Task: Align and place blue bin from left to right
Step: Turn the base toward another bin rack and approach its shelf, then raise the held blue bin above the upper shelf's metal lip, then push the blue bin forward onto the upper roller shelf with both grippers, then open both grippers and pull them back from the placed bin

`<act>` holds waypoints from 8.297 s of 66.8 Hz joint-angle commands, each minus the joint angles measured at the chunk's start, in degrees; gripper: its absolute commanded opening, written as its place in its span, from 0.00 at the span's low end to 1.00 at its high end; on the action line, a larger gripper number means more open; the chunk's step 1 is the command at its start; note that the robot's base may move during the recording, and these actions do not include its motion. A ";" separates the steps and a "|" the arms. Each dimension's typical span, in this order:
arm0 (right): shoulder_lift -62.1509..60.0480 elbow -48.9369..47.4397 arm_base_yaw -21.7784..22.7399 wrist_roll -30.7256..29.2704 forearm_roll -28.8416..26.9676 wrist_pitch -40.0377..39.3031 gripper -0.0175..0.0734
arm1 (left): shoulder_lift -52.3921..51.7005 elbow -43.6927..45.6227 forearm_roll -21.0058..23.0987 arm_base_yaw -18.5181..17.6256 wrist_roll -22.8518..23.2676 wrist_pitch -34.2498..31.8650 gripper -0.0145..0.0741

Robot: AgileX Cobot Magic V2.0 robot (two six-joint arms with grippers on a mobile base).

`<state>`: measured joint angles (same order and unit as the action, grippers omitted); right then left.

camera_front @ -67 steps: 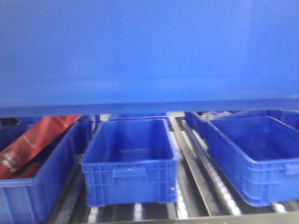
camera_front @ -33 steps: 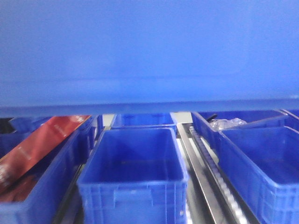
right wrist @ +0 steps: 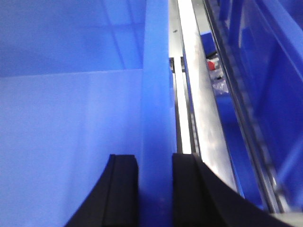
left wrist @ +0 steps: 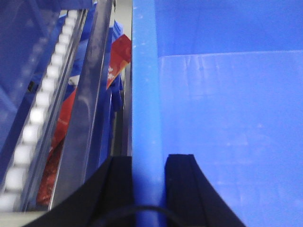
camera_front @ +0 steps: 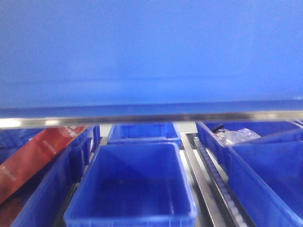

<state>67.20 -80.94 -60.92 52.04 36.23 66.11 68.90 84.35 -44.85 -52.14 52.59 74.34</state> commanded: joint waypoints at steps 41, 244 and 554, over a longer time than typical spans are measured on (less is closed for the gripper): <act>-0.49 -0.72 -0.46 -0.50 1.64 -6.63 0.12 | -0.38 0.50 -0.82 -0.61 -0.22 -5.17 0.04; 20.81 -11.61 15.12 -7.14 -11.76 -20.74 0.12 | 11.12 0.97 33.25 31.78 -24.60 -32.51 0.04; -27.15 27.90 9.88 -20.29 -1.44 -47.30 0.12 | -32.47 -39.40 24.15 25.00 -25.85 -70.71 0.04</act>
<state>40.33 -52.99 -50.93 32.25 34.14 20.14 36.69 45.04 -20.58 -26.86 26.95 5.04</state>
